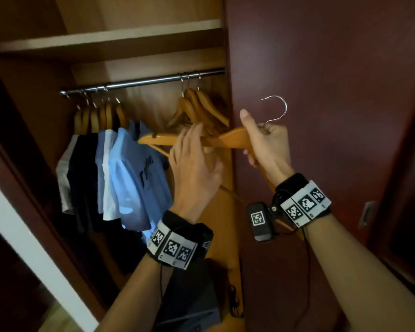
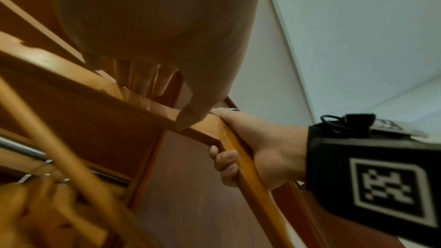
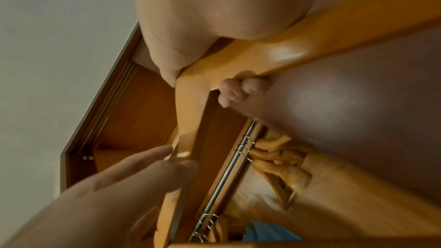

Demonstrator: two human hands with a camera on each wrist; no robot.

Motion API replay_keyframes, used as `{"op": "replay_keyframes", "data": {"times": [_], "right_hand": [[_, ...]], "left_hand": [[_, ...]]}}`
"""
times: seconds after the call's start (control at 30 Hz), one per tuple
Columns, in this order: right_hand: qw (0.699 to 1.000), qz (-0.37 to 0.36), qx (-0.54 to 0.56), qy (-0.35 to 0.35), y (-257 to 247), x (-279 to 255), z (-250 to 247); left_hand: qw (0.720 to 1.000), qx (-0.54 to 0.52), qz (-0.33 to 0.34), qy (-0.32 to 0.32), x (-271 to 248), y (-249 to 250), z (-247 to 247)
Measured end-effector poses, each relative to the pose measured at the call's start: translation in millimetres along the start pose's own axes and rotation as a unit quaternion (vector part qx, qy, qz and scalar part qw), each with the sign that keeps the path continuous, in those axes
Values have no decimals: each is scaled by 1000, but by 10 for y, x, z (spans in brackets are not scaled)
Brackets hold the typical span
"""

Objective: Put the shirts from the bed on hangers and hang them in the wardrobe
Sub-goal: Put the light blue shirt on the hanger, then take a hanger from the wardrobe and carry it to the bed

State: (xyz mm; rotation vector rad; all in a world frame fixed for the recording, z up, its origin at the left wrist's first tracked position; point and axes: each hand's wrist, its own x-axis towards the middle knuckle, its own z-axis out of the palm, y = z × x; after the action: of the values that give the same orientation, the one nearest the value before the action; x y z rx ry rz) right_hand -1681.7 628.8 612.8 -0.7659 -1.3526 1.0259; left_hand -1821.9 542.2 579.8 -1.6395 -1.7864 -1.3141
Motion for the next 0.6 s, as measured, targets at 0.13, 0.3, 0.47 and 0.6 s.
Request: {"op": "replay_keyframes", "data": {"times": [0.13, 0.3, 0.47, 0.6], "right_hand": [[997, -16, -46, 60, 11, -206, -720], [972, -29, -160, 170, 107, -362, -2033], [903, -55, -312, 291, 152, -511, -3573], [889, -122, -318, 307, 5, -730, -4904]], "left_hand": [[995, 66, 35, -73, -157, 591, 393], [978, 23, 127, -163, -319, 1434, 1142], [935, -180, 135, -275, -694, 2555, 2090], [862, -336, 124, -359, -1081, 3715, 2936]]}}
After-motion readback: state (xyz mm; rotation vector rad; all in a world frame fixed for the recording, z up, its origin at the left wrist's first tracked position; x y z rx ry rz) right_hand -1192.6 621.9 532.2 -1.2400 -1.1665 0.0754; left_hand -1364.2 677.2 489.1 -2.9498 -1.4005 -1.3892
